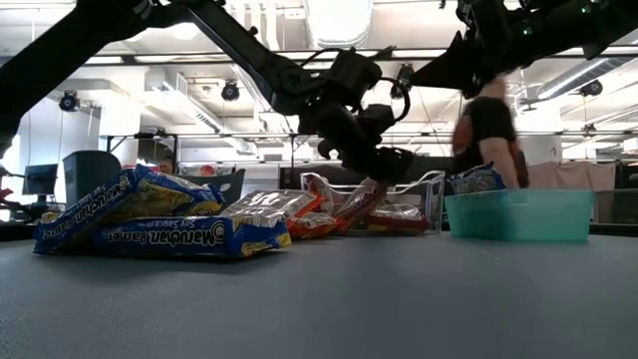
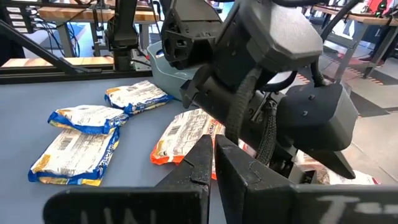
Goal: Sort Maruchan noodles
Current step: Put the blue noodle pack into the green bin
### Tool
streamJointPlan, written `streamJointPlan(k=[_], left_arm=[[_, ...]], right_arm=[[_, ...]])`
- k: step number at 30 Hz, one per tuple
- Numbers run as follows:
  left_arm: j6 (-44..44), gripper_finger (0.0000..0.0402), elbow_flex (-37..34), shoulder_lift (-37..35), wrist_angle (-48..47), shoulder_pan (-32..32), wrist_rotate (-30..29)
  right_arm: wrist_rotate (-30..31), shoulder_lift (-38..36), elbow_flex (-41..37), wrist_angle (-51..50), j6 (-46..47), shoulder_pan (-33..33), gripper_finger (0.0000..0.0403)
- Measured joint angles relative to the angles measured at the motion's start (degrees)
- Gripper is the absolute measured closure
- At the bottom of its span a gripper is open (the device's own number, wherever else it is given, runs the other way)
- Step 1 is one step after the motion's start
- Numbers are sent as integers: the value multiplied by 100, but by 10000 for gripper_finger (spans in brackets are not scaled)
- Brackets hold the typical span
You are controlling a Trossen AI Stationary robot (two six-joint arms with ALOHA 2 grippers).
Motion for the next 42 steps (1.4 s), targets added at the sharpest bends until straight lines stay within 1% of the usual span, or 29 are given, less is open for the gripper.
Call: streamJointPlan(k=[4, 7, 10, 14, 16, 19, 23, 28, 33, 37, 39, 42], left_arm=[[-202, 255, -1, -11, -266, 68, -2], [-236, 275, -5, -11, -293, 74, -2], [-251, 311, -11, -11, -307, 69, -15], [-396, 375, -18, -20, -336, 72, -54], [-530, 394, -18, -31, -335, 72, -72], [-719, 393, -18, -41, -327, 72, -74], [-965, 400, -23, -164, -315, 74, 25], [-993, 401, -24, -412, -269, 74, 28], [-948, 401, -33, -690, -531, 77, 58], [-1130, 401, -33, -791, -646, 99, 527], [-1162, 397, -35, -779, -725, 144, 1116], [-972, 370, -35, -749, -733, 262, 2068]], right_arm=[[-2, 0, 0, 2, -6, 0, 394], [-1, 0, 0, 2, -17, 0, 394], [-1, 0, 0, 2, -31, -1, 394], [0, -2, 0, 4, -48, -2, 394], [-2, -2, 0, 4, -56, -2, 394], [-2, -2, 0, 4, -65, -2, 394], [-2, -2, 0, 4, -65, -2, 394], [-2, -2, 0, 4, -100, -2, 394], [-2, -2, 0, 0, -98, -2, 394], [-2, -3, 0, -2, -100, -2, 394], [-2, -4, 0, -1, -97, -2, 394], [-2, -5, 0, -1, -96, -2, 394]])
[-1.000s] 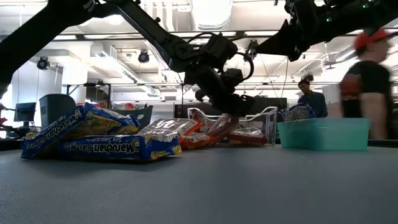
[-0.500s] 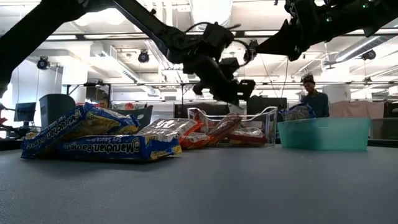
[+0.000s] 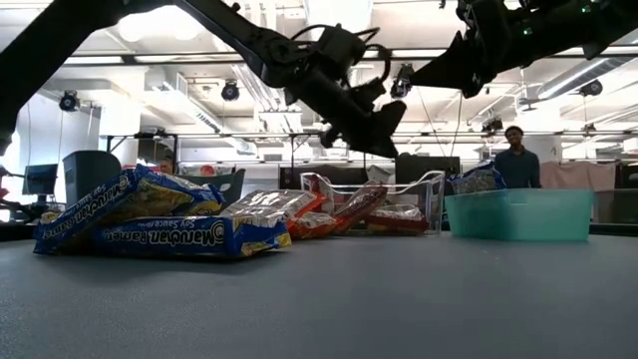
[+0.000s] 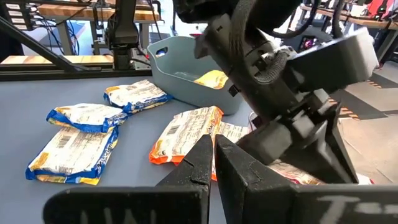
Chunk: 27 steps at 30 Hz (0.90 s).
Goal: Sort Maruchan noodles
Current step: Put the blue noodle pack into the green bin
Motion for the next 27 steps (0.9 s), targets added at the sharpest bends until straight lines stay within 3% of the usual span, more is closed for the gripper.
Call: streamJointPlan(k=[3, 10, 14, 20, 27], left_arm=[[382, 328, 0, 56, -89, 111, 99], [594, 217, -9, 191, 45, 102, -855], [566, 175, -9, 357, 37, 96, -694], [411, 162, -9, 500, 168, 82, -1044], [408, 193, -9, 528, 83, 81, -1622]], right_arm=[[0, -2, 0, 1, 0, 0, 394], [0, -4, 0, 1, -65, 0, 394], [0, -4, 0, 13, -82, 0, 394], [0, -4, 0, 23, -170, 0, 394], [0, -4, 55, 23, -193, 0, 394]])
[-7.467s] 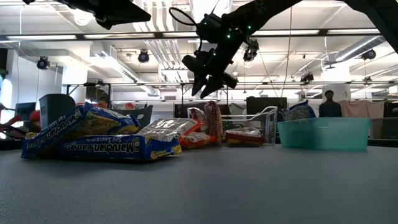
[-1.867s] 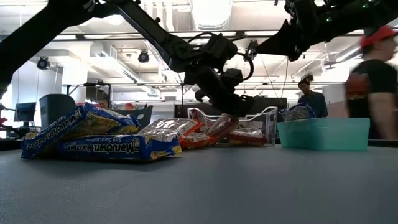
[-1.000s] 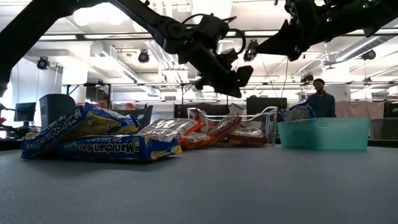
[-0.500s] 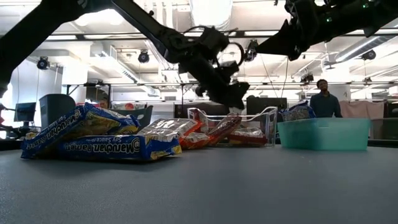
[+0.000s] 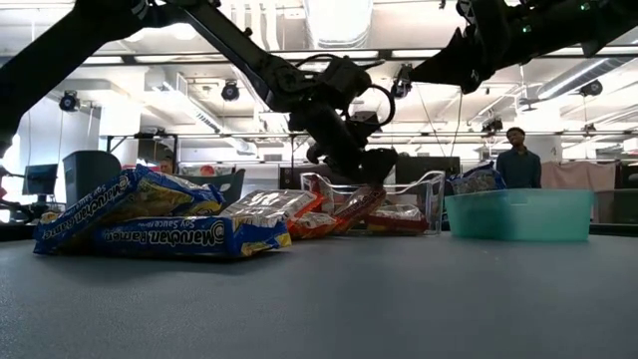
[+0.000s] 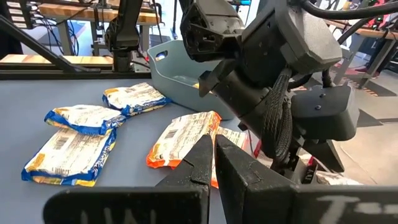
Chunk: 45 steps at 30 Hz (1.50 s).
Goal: Sort Maruchan noodles
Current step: Put the blue noodle pack into the green bin
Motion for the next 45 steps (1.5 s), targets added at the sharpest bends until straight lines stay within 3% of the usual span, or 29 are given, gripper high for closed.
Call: streamJointPlan(k=[5, 14, 22, 33, 45], left_arm=[[-42, 252, 0, 1, -131, -1, -7], [-57, 394, 0, 1, -207, -6, -70], [-291, 400, 9, -53, -135, -2, 301], [-289, 402, 9, -602, -160, -3, 334], [-661, 401, -4, -915, -1837, 298, -415]], right_arm=[[0, 0, 4, -2, -5, 0, 394], [2, 0, 8, -4, -5, 0, 394], [2, 0, 11, -4, -22, -2, 394], [2, 0, 11, -17, -52, -2, 394], [2, 0, 11, -17, -51, -2, 394]])
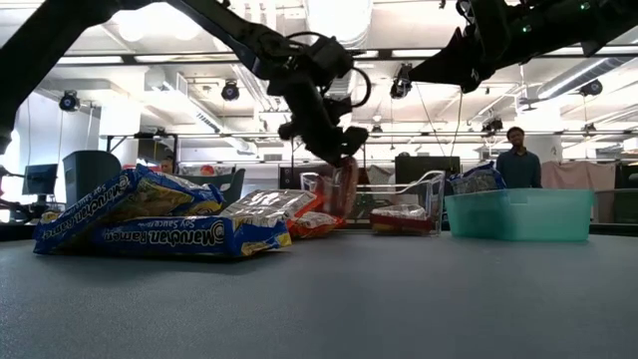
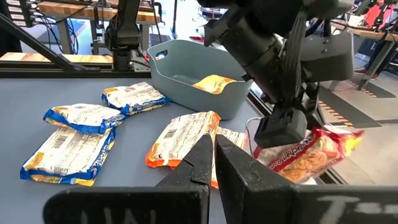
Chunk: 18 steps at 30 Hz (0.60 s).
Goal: Sort Maruchan noodles
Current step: Put the blue noodle pack into the green bin
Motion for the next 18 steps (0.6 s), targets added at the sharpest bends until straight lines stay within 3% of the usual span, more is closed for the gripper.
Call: streamJointPlan(k=[18], left_arm=[[-627, 388, 0, -26, -1528, 62, -258]], right_arm=[[0, 0, 0, -2, 0, 0, 394]])
